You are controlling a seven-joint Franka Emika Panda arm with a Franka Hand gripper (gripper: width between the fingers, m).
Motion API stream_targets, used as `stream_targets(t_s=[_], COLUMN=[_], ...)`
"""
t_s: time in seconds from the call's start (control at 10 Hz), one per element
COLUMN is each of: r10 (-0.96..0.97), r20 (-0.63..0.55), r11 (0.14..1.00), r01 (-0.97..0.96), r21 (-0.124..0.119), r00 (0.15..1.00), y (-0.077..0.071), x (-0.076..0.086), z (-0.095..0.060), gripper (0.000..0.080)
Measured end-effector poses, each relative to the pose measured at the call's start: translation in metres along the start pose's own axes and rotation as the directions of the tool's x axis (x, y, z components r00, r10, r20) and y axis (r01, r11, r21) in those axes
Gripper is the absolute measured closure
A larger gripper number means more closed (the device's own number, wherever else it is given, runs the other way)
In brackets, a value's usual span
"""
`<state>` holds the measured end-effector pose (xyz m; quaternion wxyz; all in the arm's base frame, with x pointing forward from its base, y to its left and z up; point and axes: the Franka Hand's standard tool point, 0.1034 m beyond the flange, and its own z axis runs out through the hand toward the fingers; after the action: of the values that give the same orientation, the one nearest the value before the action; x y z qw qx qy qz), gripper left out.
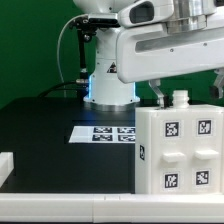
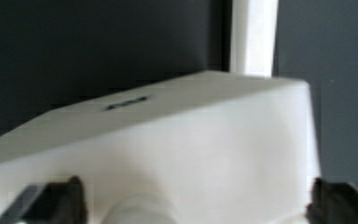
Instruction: Assemble cabinet
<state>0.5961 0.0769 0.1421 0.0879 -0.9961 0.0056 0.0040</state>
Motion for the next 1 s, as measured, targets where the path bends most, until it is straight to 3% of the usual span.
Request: stream_targets(t_s=[0.4,0.6,0.8,0.9,1.0], r10=[-0.002,-0.012,0.048,0.048,0.025], r20=[0.019,0.024,0.018,0.002,-0.016], r11=[1.000,1.000,0.999,0.998,0.999], r01=[0.002,0.012,-0.047,-0.047,-0.026], r21=[0.001,-0.005,-0.024,-0.033,-0.036], r00=[1.000,1.000,0.999,0.999,1.000], y=[-0.004,-0.008,-0.013,-0.012,-0.010], x=[-0.003,-0.012,-0.044,-0.061,-0.064], z=[-0.002,-0.013,-0.019,-0.012,-0.006], gripper=[0.0002,0.0003,0.0003,0.0003,0.0003])
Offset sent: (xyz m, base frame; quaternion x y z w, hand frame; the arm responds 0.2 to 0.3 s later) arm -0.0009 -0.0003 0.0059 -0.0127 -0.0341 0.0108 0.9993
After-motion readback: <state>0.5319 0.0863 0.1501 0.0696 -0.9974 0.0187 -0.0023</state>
